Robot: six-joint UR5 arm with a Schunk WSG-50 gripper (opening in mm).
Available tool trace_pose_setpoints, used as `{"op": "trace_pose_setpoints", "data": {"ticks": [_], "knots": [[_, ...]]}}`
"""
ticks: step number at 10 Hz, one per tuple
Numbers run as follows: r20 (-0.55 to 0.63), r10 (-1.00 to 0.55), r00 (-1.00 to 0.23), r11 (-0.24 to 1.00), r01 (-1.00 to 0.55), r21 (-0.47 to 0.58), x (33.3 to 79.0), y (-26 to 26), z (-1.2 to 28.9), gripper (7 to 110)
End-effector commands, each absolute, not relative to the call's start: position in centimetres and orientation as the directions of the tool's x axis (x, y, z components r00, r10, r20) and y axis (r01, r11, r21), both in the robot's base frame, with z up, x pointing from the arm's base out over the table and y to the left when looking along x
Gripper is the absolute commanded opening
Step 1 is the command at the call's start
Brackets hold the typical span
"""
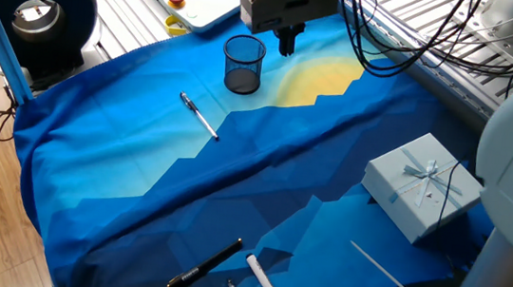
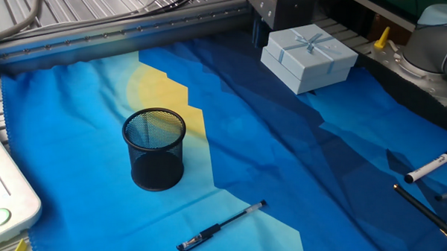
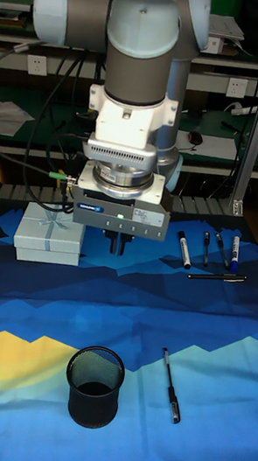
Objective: Put the pen into the pen holder
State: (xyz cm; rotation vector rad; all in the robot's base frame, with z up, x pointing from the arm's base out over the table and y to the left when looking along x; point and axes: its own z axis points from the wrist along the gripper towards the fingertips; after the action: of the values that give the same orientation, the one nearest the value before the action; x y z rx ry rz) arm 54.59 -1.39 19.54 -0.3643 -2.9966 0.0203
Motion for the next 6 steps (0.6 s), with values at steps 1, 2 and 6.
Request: {"op": "trace_pose_setpoints", "data": {"ticks": [1, 2, 6], "knots": [[0.15, 0.204, -0.967, 0.978, 0.208, 0.014, 54.1, -0.9, 19.9, 7], [0.17, 0.203, -0.964, 0.978, 0.208, 0.012, 53.6, -1.0, 20.2, 7], [0.212, 0.212, -0.954, 0.977, 0.214, -0.016, 52.5, -1.5, 20.4, 7]]}}
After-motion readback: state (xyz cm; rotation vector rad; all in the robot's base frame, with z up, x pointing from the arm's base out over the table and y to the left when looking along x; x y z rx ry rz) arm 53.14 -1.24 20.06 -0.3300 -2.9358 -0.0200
